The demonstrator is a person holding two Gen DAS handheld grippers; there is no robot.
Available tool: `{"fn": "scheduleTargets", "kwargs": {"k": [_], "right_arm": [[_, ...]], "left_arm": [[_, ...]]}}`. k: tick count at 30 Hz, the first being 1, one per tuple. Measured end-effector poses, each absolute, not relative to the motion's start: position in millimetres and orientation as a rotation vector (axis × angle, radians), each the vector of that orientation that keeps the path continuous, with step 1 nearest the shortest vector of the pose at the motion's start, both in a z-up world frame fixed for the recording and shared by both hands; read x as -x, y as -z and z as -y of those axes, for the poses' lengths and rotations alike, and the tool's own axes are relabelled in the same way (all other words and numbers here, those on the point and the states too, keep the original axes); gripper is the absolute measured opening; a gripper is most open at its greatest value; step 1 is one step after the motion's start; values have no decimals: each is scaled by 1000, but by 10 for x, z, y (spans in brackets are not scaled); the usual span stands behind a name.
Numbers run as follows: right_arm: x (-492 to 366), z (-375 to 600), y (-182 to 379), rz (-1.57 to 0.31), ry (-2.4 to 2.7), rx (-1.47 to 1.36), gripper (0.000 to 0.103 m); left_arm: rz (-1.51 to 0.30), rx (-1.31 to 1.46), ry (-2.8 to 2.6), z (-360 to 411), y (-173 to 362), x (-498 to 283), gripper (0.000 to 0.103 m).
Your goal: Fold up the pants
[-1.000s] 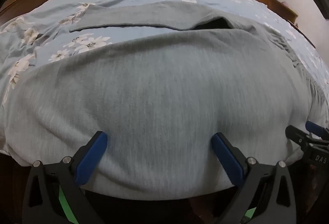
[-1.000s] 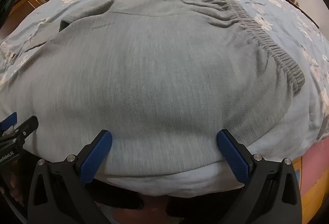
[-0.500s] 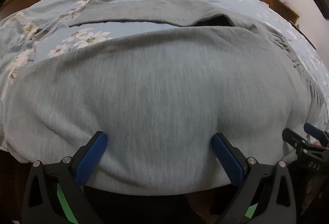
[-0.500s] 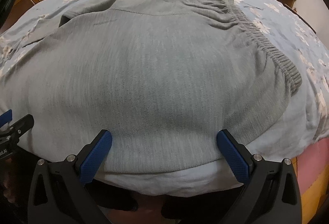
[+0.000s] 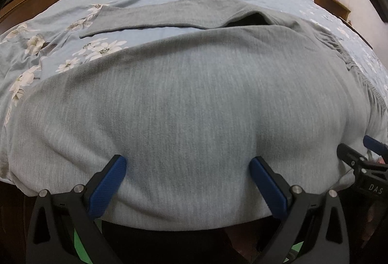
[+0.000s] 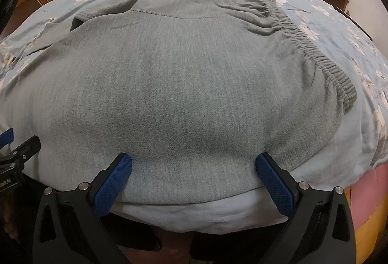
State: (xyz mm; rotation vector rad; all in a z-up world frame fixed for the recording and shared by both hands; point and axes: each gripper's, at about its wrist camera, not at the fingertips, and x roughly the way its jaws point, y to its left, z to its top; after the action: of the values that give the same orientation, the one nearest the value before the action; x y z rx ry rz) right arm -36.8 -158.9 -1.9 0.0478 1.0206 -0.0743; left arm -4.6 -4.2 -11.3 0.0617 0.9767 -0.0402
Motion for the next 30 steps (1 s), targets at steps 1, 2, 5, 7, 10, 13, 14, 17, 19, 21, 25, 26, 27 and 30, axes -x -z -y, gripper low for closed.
{"fn": "scheduleTargets", "kwargs": {"k": [1,2,5,7,10,13,14,17,19,21,25,26,27,30], "right_arm": [[368,1591,19,-1021,74,-48,103],[368,1593,19,-1021,74,-49,103],[362,1586,22,-1023,77,-44,103],[356,1581,24,-1023,79,-42,103],[354,1579,26,-1022,78,-38,103],[350,1588,27,-1024,75,-38,103],[349,1589,26,-1025,75,-38,103],[337,1588,30,-1035,75,-38,103],[321,1588,30,-1044,73,-36,103],[311,1596,35,-1050,69,-32,103],[307,1584,46,-1052,75,-23,103],[306,1582,49,-1052,77,-19,103],[304,1583,51,-1053,78,-16,103],[298,1585,54,-1047,88,-18,103]], "left_arm": [[-977,-63,40,41,110,45,103],[-978,-64,41,42,111,43,103],[-979,-65,46,35,112,35,103],[-978,-68,45,35,114,32,103],[-983,-76,41,42,110,26,103],[-981,-78,42,47,111,21,103],[-982,-77,41,47,110,21,103],[-984,-77,43,49,106,17,103],[-990,-77,43,52,100,5,103],[-991,-76,43,56,99,4,103],[-988,-77,48,64,99,7,103],[-989,-77,50,60,102,6,103],[-990,-79,54,61,101,2,103],[-990,-80,61,42,104,9,103]]}}
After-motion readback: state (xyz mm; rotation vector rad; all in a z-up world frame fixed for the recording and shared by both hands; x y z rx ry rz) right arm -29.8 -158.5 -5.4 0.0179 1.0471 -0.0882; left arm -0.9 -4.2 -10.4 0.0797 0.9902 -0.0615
